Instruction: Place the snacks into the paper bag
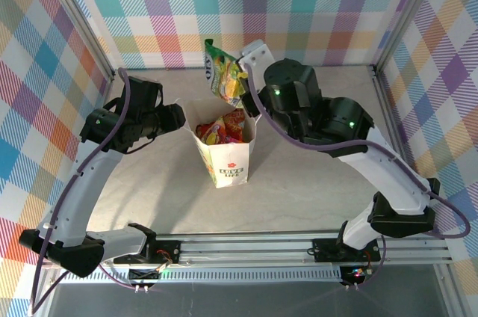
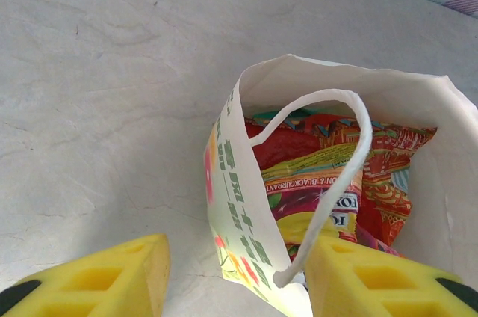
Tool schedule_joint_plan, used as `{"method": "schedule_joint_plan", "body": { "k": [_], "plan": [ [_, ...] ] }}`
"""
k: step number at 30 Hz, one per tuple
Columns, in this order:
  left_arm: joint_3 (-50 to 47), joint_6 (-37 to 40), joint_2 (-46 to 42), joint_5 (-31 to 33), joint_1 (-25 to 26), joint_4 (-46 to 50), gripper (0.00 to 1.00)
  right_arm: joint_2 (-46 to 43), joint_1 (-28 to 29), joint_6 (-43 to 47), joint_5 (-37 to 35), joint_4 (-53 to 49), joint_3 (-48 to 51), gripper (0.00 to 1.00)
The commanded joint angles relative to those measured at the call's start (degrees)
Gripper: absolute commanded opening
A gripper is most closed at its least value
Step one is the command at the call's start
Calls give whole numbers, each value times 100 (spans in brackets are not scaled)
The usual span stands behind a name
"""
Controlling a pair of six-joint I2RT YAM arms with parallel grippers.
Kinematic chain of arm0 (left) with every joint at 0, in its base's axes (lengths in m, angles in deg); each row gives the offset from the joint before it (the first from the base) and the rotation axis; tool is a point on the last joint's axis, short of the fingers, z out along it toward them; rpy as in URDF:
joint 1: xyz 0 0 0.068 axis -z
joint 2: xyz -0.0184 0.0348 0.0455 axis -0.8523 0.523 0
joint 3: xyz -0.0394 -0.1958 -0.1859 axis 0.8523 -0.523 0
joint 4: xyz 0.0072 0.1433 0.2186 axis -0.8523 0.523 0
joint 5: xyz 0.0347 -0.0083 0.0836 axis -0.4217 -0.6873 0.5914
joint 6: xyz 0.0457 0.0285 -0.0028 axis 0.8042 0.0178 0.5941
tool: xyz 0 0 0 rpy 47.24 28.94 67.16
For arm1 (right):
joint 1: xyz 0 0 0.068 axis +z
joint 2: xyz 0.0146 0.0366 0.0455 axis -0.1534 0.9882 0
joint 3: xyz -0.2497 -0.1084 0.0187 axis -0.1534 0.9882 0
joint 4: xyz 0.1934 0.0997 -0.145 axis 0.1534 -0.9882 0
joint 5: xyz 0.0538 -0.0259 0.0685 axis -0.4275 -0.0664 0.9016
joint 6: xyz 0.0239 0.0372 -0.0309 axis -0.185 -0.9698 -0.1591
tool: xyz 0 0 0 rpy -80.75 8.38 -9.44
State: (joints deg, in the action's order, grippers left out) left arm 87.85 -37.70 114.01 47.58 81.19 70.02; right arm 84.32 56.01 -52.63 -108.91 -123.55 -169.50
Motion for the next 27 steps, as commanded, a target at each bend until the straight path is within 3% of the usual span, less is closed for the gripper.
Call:
{"method": "schedule_joint_plan", "body": {
  "k": [1,16,27],
  "plan": [
    [56,93,-78,57,-57,-149,50,-31,-85,-313,358,590,133,0],
    [25,64,66,124,-195,-212,51,-69,-1063,-1767,2070,633,1010,0],
    [-88,-33,153,-196,-470,-369,51,-5,-1177,-2145,2508,719,1487,0]
  ]
}}
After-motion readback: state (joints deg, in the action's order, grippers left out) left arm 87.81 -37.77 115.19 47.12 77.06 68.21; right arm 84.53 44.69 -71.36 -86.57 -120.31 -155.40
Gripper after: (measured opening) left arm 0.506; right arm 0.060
